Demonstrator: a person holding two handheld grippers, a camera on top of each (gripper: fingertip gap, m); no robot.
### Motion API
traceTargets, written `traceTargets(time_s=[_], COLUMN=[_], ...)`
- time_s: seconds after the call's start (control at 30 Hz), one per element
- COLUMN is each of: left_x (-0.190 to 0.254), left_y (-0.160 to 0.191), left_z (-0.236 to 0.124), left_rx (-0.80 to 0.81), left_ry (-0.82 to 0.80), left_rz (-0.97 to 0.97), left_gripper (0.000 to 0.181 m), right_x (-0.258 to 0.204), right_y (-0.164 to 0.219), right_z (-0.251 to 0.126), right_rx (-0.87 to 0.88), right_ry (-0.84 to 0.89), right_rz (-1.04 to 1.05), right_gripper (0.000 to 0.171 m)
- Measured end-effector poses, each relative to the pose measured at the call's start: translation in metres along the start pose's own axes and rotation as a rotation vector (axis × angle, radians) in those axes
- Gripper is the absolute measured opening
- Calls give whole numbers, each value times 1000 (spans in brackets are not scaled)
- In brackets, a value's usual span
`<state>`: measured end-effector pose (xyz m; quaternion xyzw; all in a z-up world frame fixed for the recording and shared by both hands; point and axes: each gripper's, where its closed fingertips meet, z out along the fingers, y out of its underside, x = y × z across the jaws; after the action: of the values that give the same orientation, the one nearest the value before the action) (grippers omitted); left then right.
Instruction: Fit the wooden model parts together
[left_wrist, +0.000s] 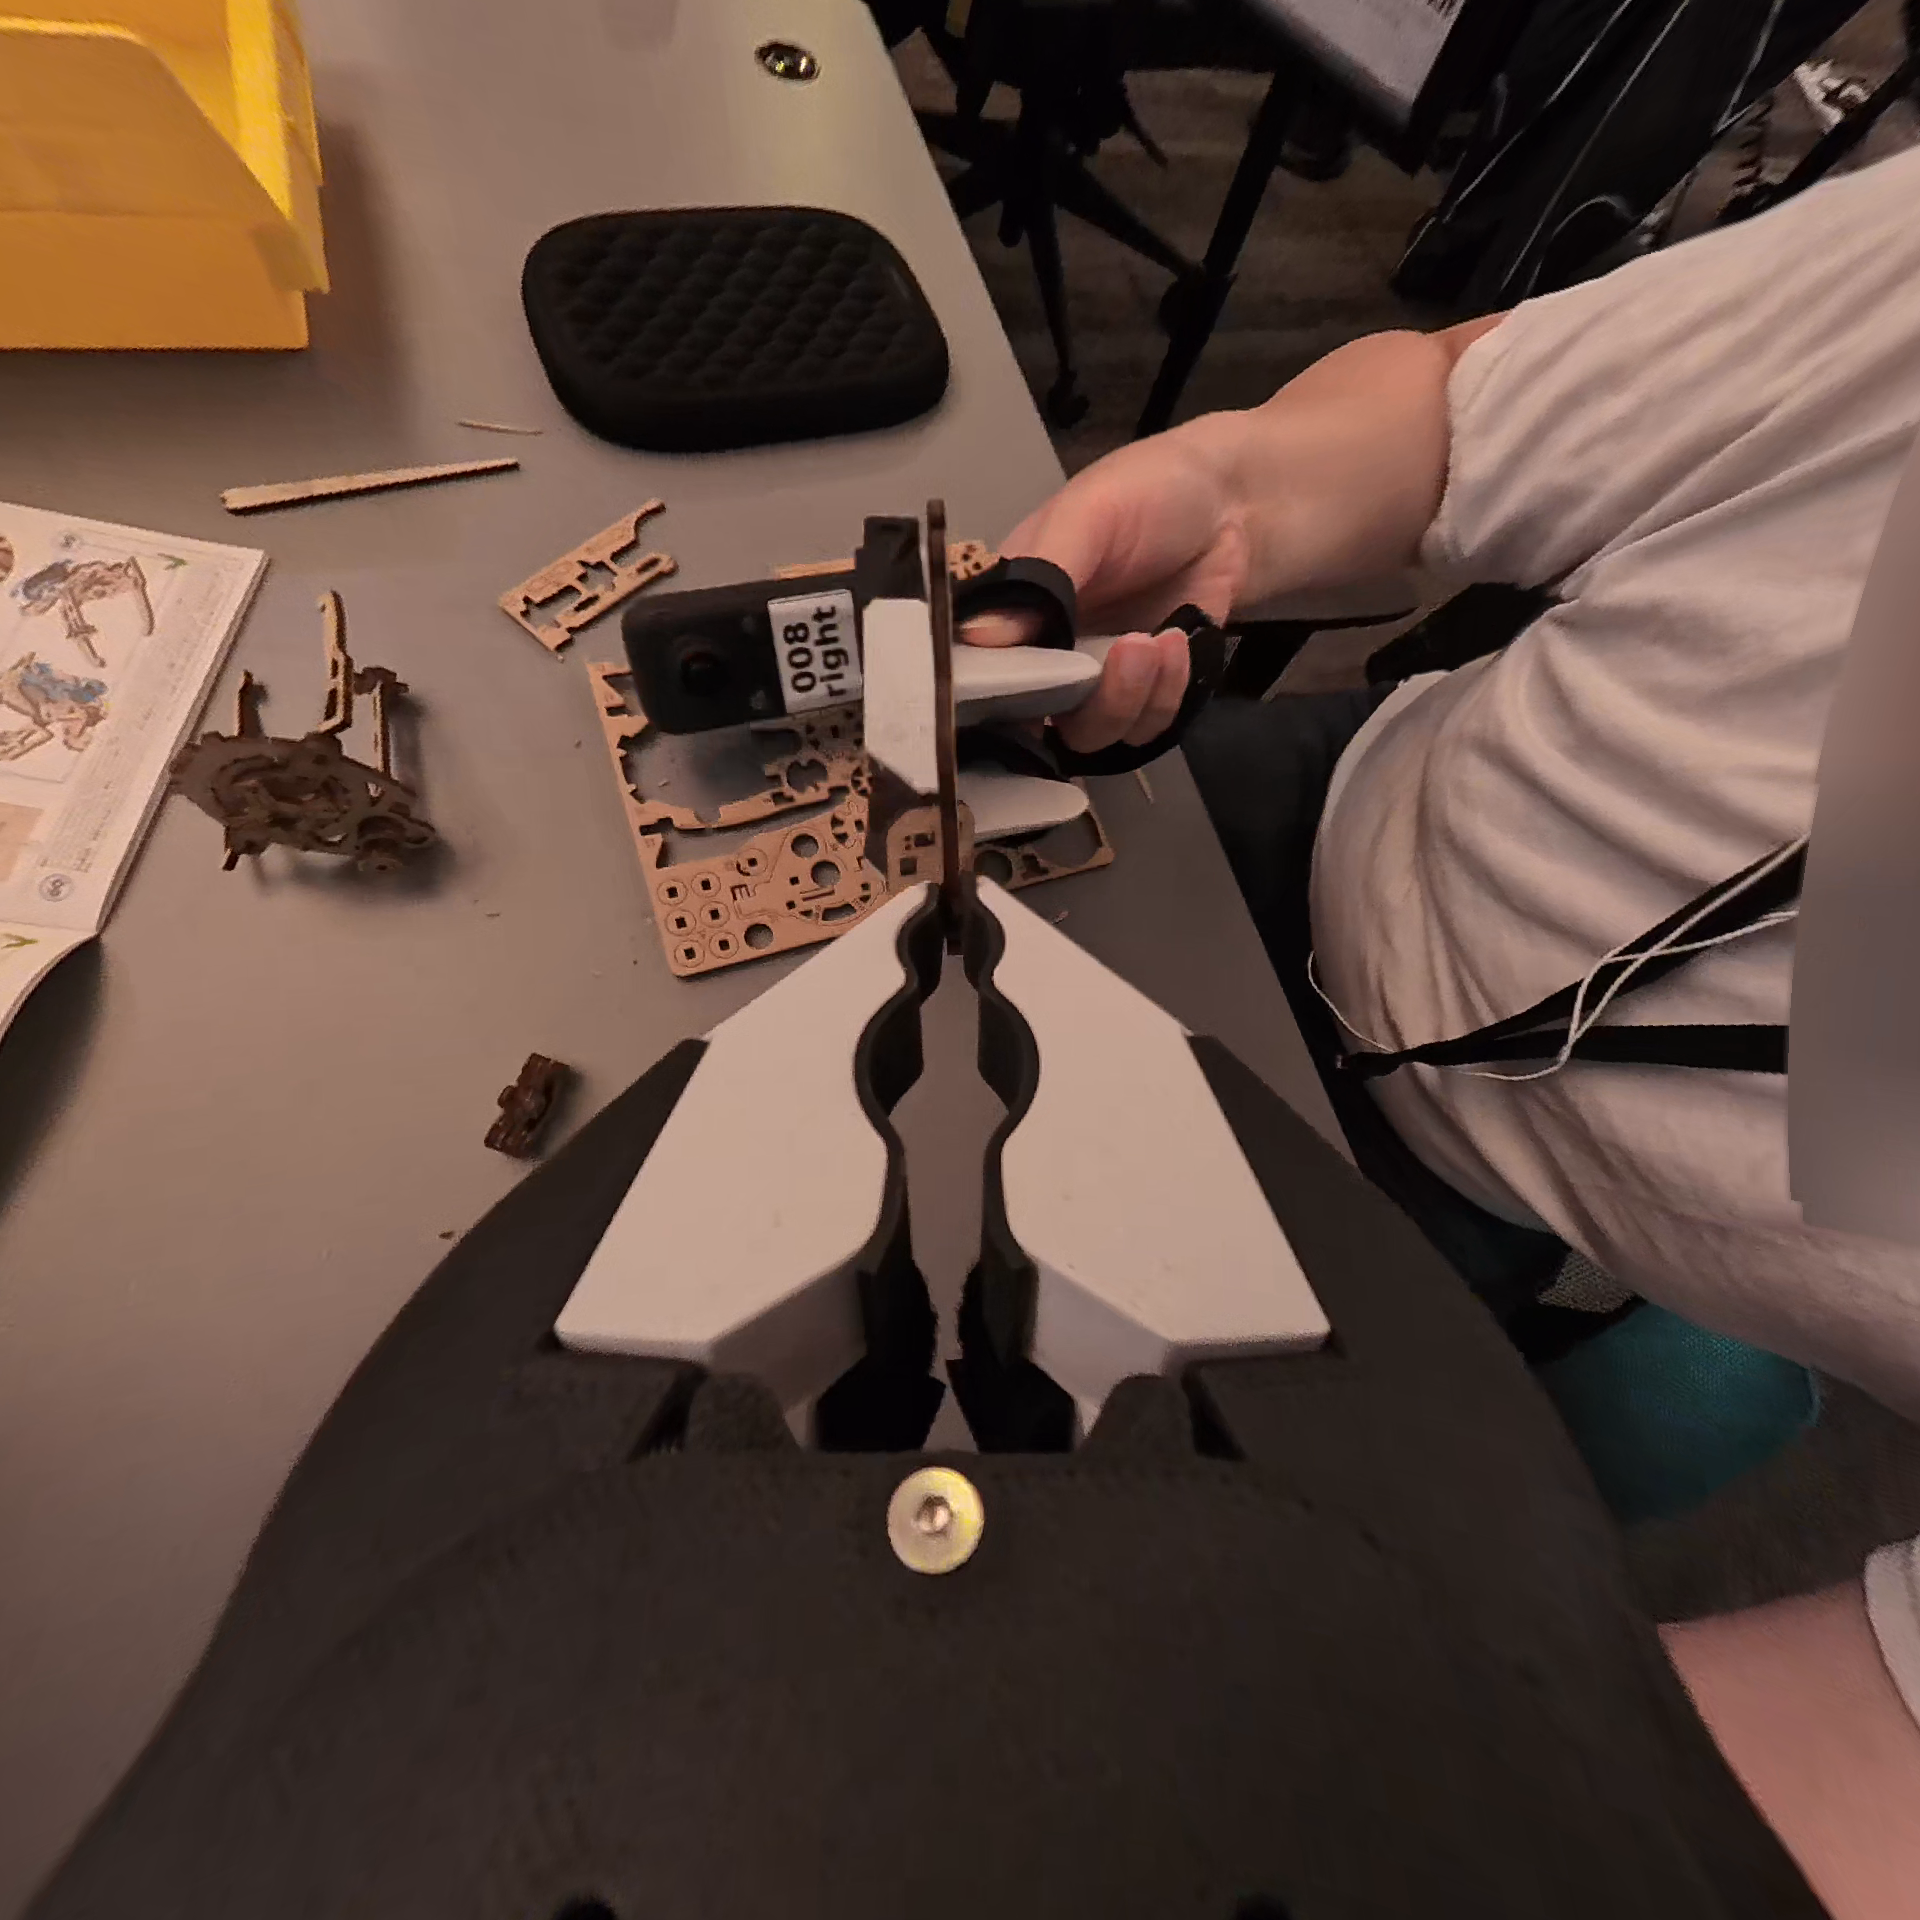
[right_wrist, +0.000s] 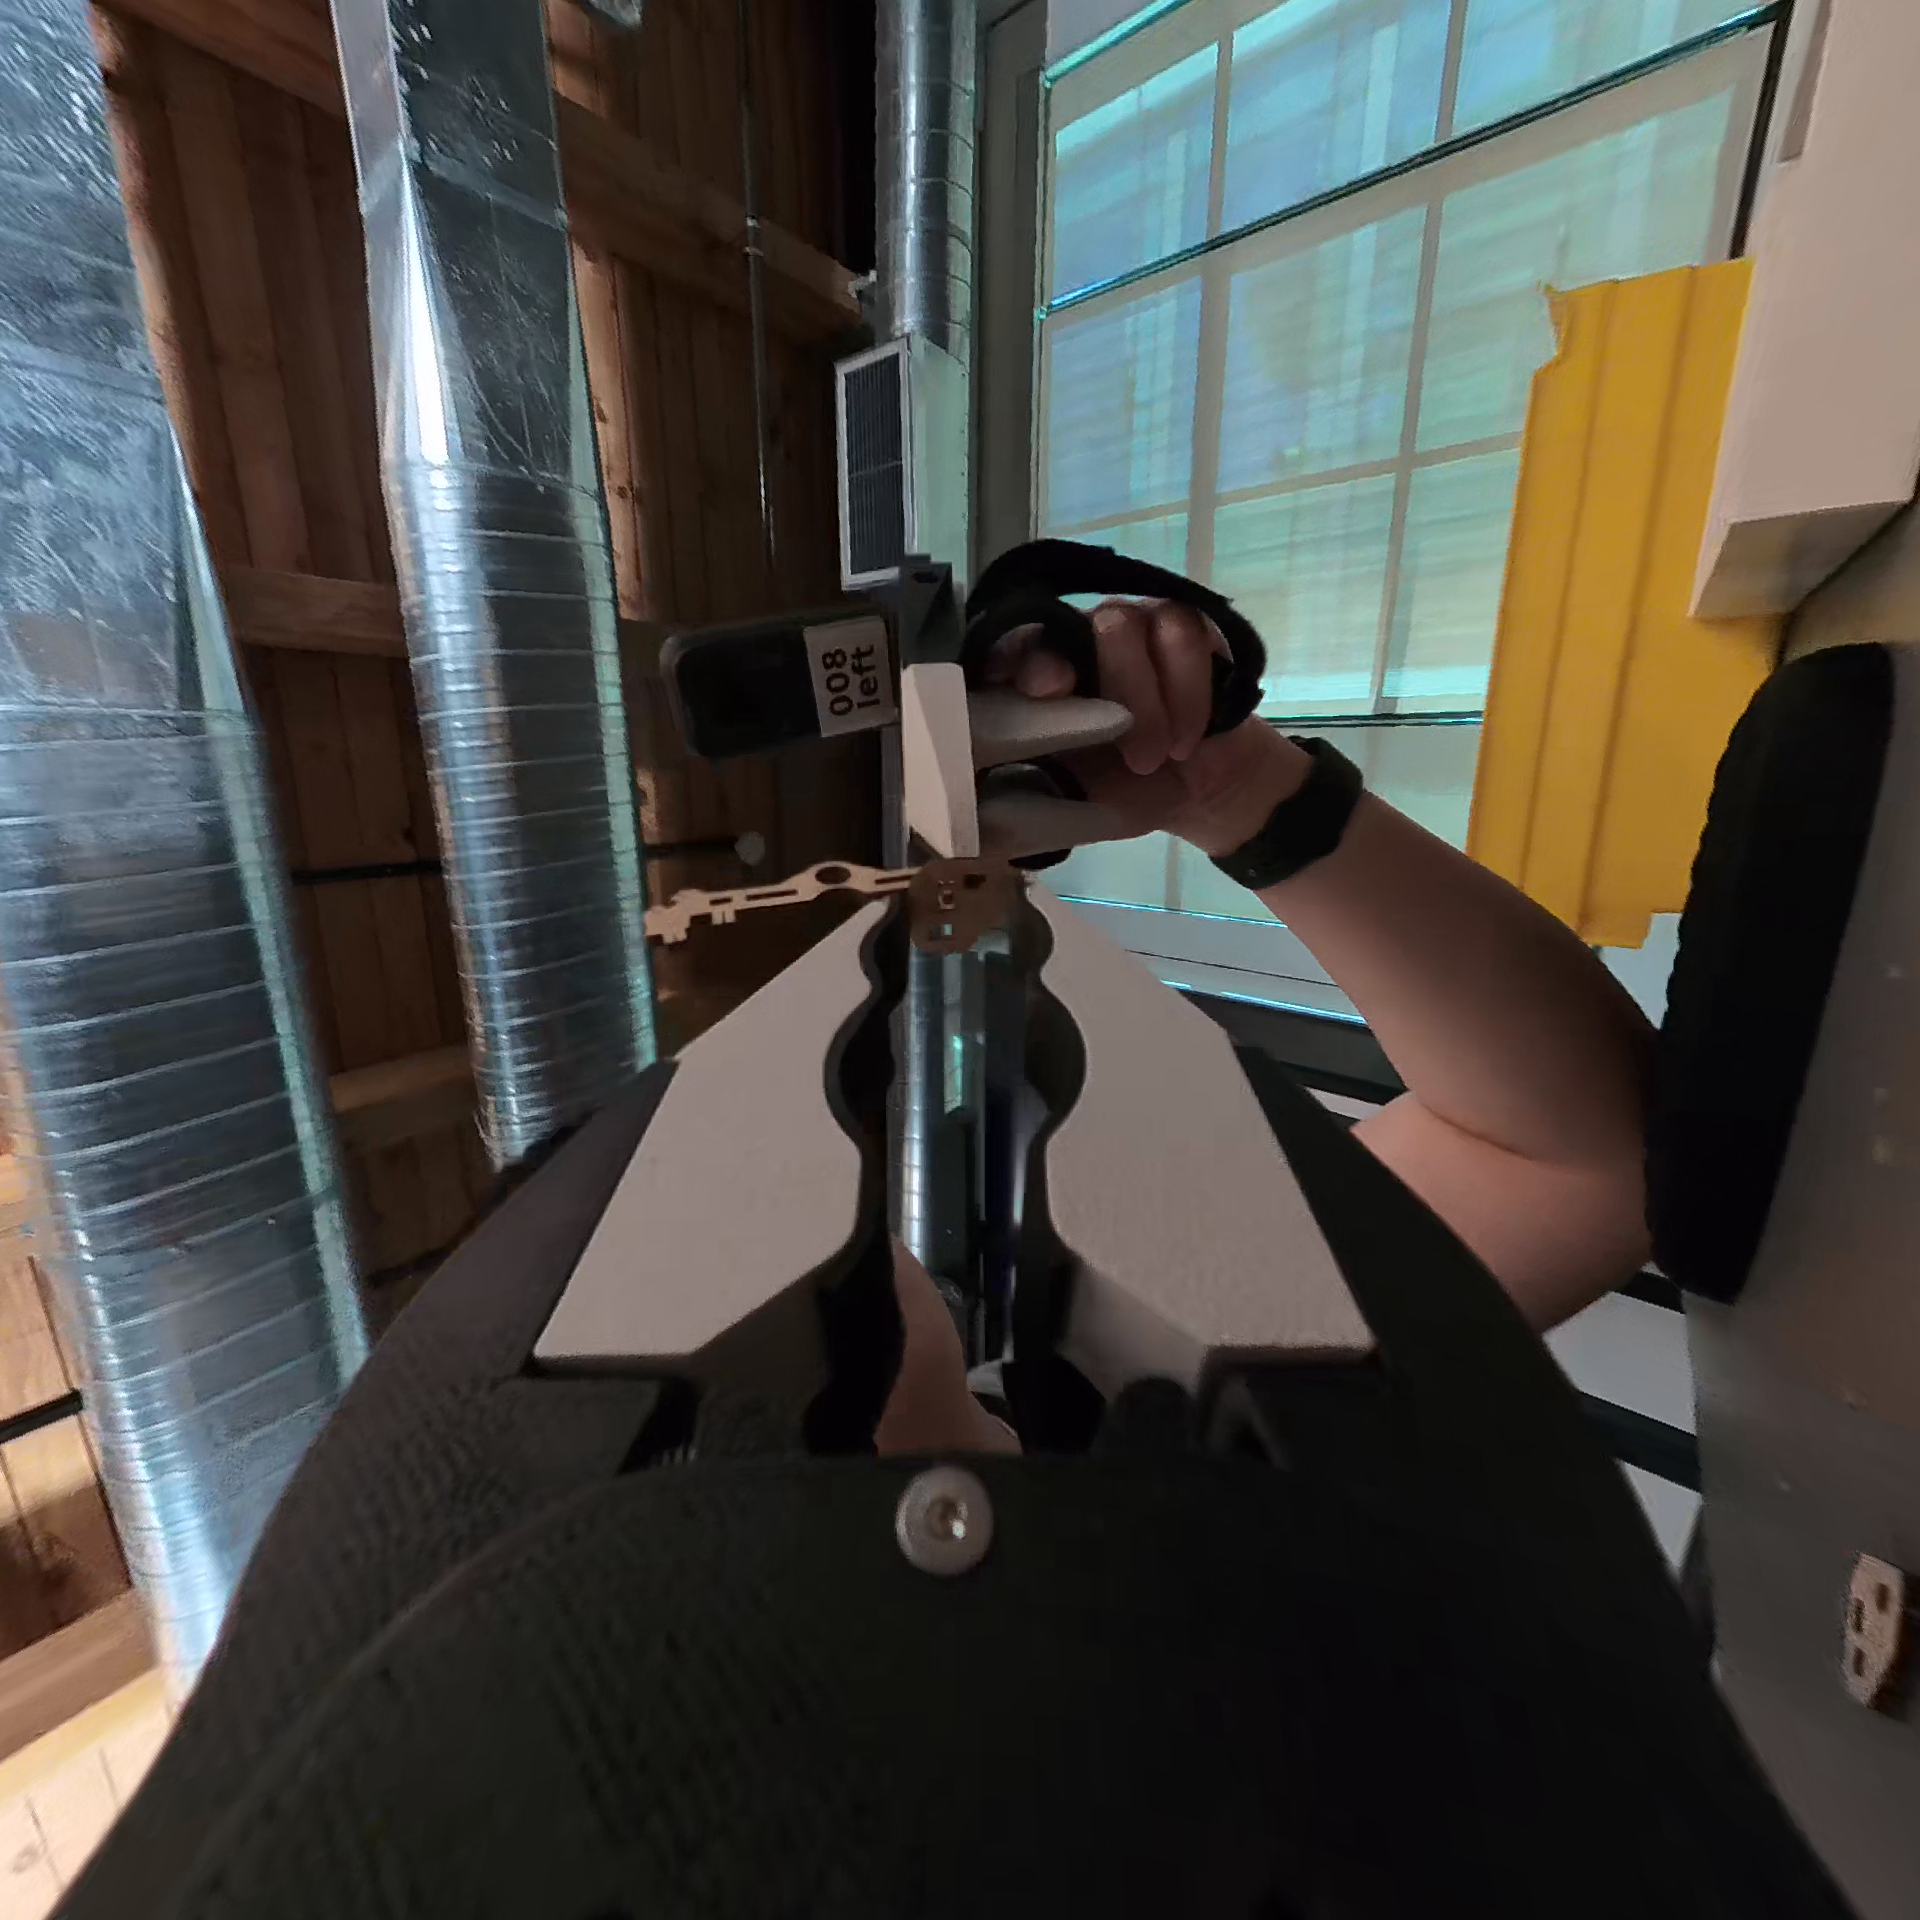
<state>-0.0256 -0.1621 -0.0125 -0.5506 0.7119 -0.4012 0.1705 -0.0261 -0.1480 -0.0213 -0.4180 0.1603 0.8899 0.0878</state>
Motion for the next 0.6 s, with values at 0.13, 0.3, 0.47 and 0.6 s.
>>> traceTargets(time_s=[0.13,0.3,0.47,0.6], left_x=[-12,-15,-12,-9], left_y=[4,9,7,5], left_z=[-2,1,1,1], left_rx=[7,-11,-15,-14], left_ry=[-47,-30,-33,-31], left_rz=[14,-28,-19,-12], left_gripper=[1,1,1,0], right_x=[-2,21,32,38], right_y=[-5,-9,-14,-12], right_z=[-3,-27,-66,-81], right_rx=[-13,-44,-48,-69], right_ry=[21,268,527,627], right_rz=[-28,-135,-216,-226], right_gripper=[17,18,18,18])
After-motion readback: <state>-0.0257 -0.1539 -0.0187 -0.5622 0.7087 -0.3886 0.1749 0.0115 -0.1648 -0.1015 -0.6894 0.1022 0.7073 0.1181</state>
